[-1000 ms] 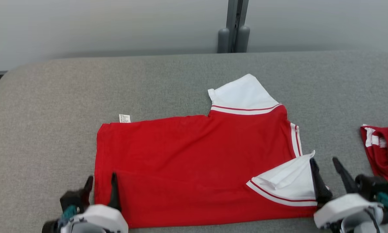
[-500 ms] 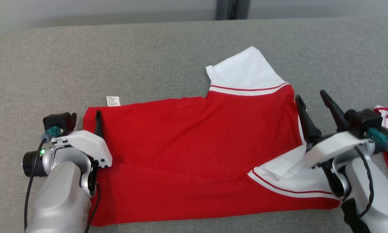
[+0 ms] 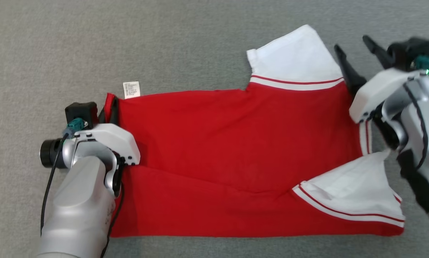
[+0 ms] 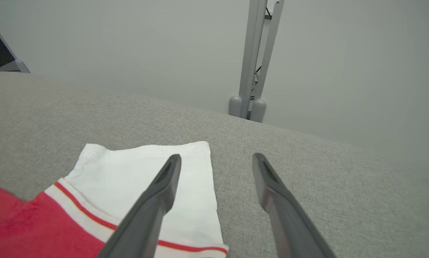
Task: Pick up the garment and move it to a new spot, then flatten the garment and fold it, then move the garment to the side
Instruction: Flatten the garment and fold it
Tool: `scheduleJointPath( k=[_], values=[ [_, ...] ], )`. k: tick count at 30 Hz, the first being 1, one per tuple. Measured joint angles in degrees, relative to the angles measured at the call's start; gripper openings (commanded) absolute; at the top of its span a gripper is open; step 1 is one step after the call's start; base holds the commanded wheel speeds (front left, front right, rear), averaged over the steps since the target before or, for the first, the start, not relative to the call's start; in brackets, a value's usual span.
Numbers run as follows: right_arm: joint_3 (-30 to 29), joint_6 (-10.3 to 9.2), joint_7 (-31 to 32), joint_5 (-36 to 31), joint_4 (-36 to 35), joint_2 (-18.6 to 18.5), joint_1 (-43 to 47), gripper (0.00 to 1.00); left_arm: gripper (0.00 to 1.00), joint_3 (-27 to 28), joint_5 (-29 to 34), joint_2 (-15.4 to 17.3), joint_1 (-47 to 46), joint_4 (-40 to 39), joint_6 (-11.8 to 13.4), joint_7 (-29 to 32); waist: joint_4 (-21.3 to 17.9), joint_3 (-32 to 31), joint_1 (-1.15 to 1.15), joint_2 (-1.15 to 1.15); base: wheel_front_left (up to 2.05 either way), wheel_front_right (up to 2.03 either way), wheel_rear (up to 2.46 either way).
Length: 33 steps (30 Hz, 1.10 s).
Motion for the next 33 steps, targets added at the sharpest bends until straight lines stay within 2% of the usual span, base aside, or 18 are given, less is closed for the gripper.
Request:
scheduleJointPath(
  k=[5, 9, 16, 17, 18, 20, 25, 33],
  values=[
    [2.5, 0.0, 6.2, 2.14, 4.98, -1.81, -6.27, 1.0, 0.0, -2.44, -0.35, -0.47, -1.32, -2.05, -0.07, -0.67, 3.48, 2.12, 0.0, 0.0, 0.0, 0.0, 0.0],
    [5.34, 0.0, 9.82, 3.5, 8.6, -3.49, -9.83, 1.0, 0.0, -8.12, -5.02, -0.46, -1.32, -5.8, -0.66, -0.79, 6.71, 3.75, 0.0, 0.0, 0.0, 0.0, 0.0],
    [5.56, -0.01, 13.3, 6.19, 15.53, -4.75, -15.14, 1.0, 0.0, -17.3, -12.04, -0.32, -1.24, -11.85, 3.0, -0.92, 10.88, 6.97, 0.0, 0.0, 0.0, 0.0, 0.0],
    [6.08, -0.02, 13.92, 6.54, 15.93, -4.76, -15.89, 0.93, 0.0, -18.09, -12.59, -0.29, -1.25, -12.44, 3.52, -0.96, 11.25, 7.4, 0.0, 0.0, 0.0, 0.0, 0.0],
    [6.7, -0.03, 14.07, 6.76, 15.96, -4.85, -16.44, 0.33, 0.0, -18.68, -13.26, -0.25, -1.26, -12.93, 3.94, -0.96, 11.55, 7.77, 0.0, 0.0, 0.0, 0.0, 0.0],
    [7.49, -0.02, 13.45, 7.57, 15.95, -5.08, -17.29, 0.0, 0.0, -19.29, -13.92, -0.25, -1.31, -13.99, 4.98, -0.97, 11.87, 8.48, 0.0, 0.0, 0.0, 0.0, 0.0],
    [8.46, 0.01, 7.62, 7.44, 17.02, -5.64, -18.19, 0.0, 0.0, -18.26, -13.67, -0.31, -1.31, -15.37, 6.43, -0.93, 11.41, 8.61, 0.0, 0.0, 0.0, 0.0, 0.0],
    [7.03, 0.01, -6.35, 7.27, 19.25, -4.65, -19.64, 0.0, 0.0, -11.17, -8.08, -0.47, -0.3, -20.38, 7.12, -0.88, 9.24, 6.66, 0.0, 0.0, 0.0, 0.0, 0.0]
  ],
)
